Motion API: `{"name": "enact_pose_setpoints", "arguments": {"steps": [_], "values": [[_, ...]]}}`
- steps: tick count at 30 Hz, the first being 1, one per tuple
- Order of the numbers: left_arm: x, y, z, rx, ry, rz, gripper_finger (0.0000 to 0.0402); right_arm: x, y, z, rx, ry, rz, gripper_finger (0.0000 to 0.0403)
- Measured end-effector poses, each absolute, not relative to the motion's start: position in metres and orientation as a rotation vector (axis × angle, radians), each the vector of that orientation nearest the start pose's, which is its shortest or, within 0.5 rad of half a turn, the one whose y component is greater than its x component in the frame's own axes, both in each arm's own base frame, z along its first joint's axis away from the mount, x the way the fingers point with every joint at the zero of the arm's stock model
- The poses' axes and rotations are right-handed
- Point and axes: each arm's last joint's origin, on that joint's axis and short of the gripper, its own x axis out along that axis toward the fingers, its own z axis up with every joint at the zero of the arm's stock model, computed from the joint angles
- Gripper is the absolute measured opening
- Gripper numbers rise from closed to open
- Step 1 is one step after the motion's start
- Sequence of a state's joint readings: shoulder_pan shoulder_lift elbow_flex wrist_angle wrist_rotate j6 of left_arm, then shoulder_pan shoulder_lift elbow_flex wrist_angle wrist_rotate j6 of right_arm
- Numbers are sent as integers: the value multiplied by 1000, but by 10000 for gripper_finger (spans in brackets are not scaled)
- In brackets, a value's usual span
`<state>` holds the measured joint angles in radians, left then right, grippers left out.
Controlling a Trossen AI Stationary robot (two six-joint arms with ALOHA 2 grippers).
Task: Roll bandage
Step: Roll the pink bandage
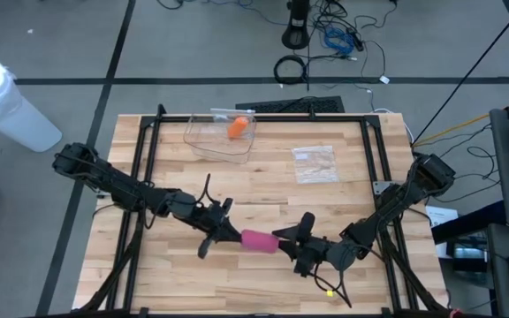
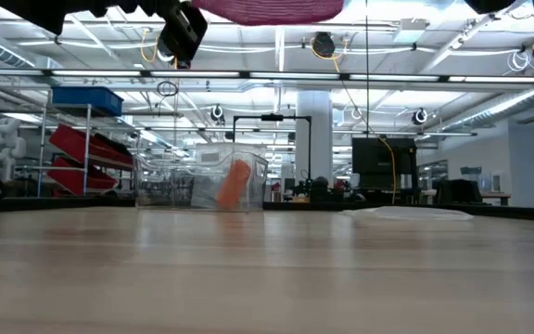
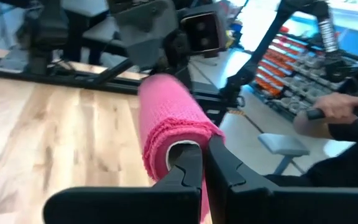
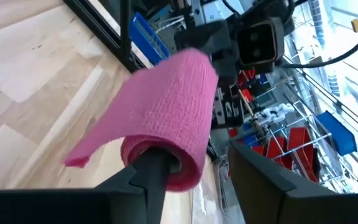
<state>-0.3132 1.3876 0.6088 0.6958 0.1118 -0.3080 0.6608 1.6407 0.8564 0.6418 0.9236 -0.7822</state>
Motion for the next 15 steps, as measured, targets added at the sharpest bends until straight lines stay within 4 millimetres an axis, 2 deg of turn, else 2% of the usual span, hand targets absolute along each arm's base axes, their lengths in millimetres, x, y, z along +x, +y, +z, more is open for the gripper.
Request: {"name": "enact_pose_setpoints", "arguments": {"steps": [9, 15], "values": [[271, -88, 221, -290, 176, -336, 6, 280, 192, 225, -872, 186, -203, 34], [273, -89, 216, -287, 191, -328, 8, 280, 192, 225, -821, 181, -209, 10]]}}
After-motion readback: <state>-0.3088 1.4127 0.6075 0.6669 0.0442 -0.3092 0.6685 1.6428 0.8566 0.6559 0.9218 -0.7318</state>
